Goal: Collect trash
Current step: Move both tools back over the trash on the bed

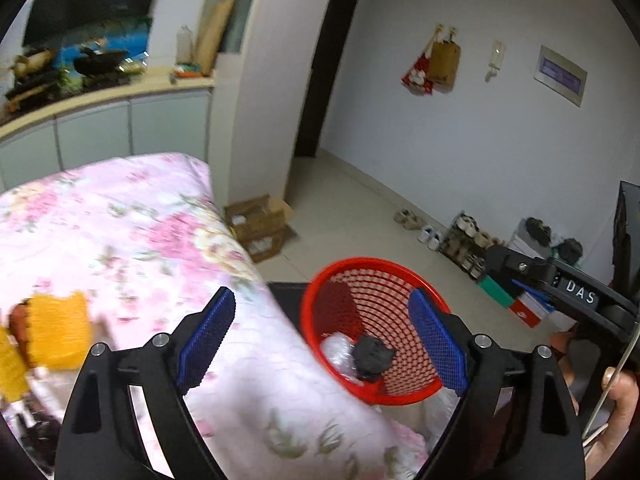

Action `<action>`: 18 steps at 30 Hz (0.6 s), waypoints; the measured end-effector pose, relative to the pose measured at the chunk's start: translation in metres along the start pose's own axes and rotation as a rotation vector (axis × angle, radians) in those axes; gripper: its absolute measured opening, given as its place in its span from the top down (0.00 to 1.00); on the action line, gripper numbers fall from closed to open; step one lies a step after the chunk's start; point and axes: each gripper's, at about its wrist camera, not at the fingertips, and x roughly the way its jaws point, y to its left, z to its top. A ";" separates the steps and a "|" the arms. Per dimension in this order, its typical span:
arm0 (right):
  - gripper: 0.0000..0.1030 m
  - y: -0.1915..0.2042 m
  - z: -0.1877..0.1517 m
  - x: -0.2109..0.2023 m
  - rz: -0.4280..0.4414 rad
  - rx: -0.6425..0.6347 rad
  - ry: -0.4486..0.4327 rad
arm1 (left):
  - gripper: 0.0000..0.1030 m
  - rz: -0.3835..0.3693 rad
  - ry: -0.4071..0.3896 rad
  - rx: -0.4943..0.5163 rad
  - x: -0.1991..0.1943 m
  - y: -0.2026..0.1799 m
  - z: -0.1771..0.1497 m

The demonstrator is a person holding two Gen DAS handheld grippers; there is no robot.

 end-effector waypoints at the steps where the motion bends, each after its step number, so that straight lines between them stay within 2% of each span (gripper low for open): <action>1: 0.24 0.005 -0.001 -0.004 0.012 -0.015 -0.011 | 0.17 0.013 -0.011 0.002 -0.006 0.002 0.000; 7: 0.21 0.034 -0.009 -0.021 0.068 -0.088 -0.051 | 0.17 0.109 -0.076 -0.006 -0.052 0.026 -0.007; 11: 0.20 0.053 -0.017 -0.028 0.109 -0.137 -0.056 | 0.16 0.179 -0.086 -0.060 -0.085 0.059 -0.012; 18: 0.19 0.082 -0.033 -0.036 0.162 -0.221 -0.058 | 0.16 0.363 -0.137 -0.161 -0.152 0.128 -0.024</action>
